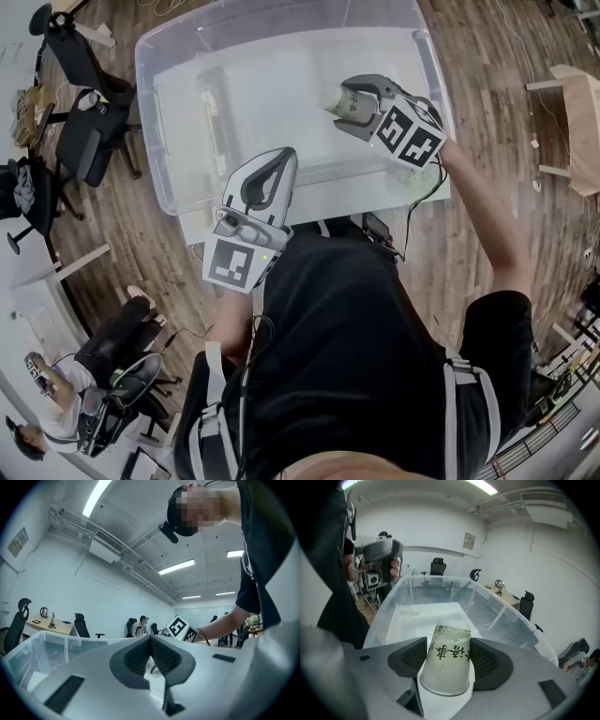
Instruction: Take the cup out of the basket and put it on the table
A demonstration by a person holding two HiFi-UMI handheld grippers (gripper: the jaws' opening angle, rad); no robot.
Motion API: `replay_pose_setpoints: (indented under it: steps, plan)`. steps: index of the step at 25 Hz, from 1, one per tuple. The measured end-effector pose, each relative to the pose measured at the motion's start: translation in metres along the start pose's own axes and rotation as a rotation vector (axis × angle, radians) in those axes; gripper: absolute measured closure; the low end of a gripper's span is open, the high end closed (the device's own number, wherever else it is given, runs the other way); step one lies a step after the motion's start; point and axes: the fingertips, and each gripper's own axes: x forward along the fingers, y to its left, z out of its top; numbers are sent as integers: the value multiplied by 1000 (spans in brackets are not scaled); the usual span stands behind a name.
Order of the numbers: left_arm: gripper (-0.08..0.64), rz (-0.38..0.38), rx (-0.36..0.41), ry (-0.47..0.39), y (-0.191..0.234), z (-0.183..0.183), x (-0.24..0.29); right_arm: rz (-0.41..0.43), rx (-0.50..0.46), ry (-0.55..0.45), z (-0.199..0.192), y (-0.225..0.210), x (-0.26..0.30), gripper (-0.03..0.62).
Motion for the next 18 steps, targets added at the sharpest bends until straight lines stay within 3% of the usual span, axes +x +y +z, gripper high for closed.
replay_pose_setpoints:
  steps: [11, 15, 18]
  plan:
    - [543, -6, 5, 11, -14, -2, 2, -71, 160, -357, 63, 21, -72, 299]
    - [543, -3, 13, 10, -17, -1, 4, -101, 194, -556, 81, 28, -98, 299]
    - [542, 6, 11, 8, -18, -1, 5, -131, 275, -654, 82, 32, -116, 299]
